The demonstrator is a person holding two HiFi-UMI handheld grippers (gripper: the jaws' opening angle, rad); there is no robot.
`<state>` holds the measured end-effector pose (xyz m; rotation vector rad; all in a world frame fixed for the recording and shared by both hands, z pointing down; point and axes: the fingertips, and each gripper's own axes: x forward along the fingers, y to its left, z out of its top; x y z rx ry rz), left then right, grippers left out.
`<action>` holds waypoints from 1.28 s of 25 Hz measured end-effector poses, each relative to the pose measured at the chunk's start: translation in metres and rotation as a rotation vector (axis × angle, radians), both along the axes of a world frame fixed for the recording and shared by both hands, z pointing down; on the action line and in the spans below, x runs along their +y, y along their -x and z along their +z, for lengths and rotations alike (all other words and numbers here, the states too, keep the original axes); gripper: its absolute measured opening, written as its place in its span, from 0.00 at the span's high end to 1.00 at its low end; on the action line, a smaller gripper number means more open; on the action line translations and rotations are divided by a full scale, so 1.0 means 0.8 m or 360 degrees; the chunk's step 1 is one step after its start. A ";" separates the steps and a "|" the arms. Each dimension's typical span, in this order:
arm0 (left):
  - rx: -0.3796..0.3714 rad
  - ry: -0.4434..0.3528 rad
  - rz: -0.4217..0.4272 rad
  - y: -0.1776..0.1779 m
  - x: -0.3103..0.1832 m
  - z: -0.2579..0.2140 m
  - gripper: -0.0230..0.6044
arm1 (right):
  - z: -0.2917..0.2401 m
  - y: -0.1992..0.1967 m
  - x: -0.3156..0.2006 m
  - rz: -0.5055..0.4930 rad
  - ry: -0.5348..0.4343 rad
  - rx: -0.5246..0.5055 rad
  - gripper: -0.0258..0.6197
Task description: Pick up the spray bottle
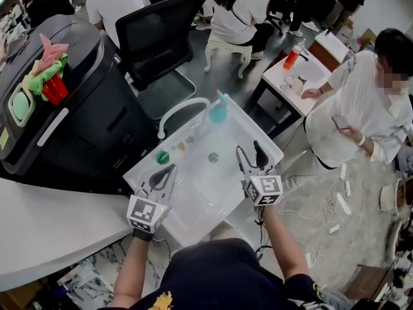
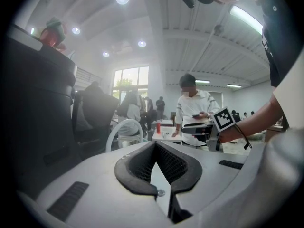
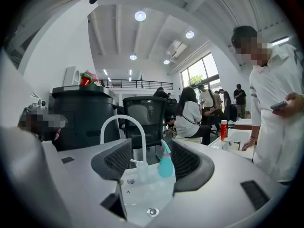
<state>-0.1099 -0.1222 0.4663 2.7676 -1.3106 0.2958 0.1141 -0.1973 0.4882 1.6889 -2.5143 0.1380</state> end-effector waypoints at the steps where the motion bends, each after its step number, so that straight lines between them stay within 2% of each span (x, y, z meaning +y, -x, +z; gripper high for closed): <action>1: 0.0005 -0.0004 -0.0006 -0.001 -0.004 -0.001 0.94 | 0.004 0.000 -0.010 -0.0007 0.0003 0.0005 0.54; 4: 0.0005 0.0001 -0.0031 0.000 -0.006 -0.001 0.94 | 0.024 0.003 -0.033 -0.0029 0.0045 0.0017 0.43; 10: 0.0004 0.0008 -0.0072 0.002 -0.004 0.002 0.94 | 0.068 0.009 -0.087 -0.0061 0.0139 0.0073 0.34; 17: 0.0025 0.0041 -0.0132 -0.002 -0.019 0.010 0.94 | 0.107 0.010 -0.158 -0.0084 0.0115 0.0115 0.34; 23: 0.0074 0.0047 -0.0203 -0.010 -0.032 0.006 0.94 | 0.153 0.021 -0.209 -0.0115 0.0202 0.0152 0.32; 32: 0.0083 0.0074 -0.0254 -0.021 -0.046 0.013 0.94 | 0.212 0.034 -0.263 -0.0120 0.0317 0.0190 0.32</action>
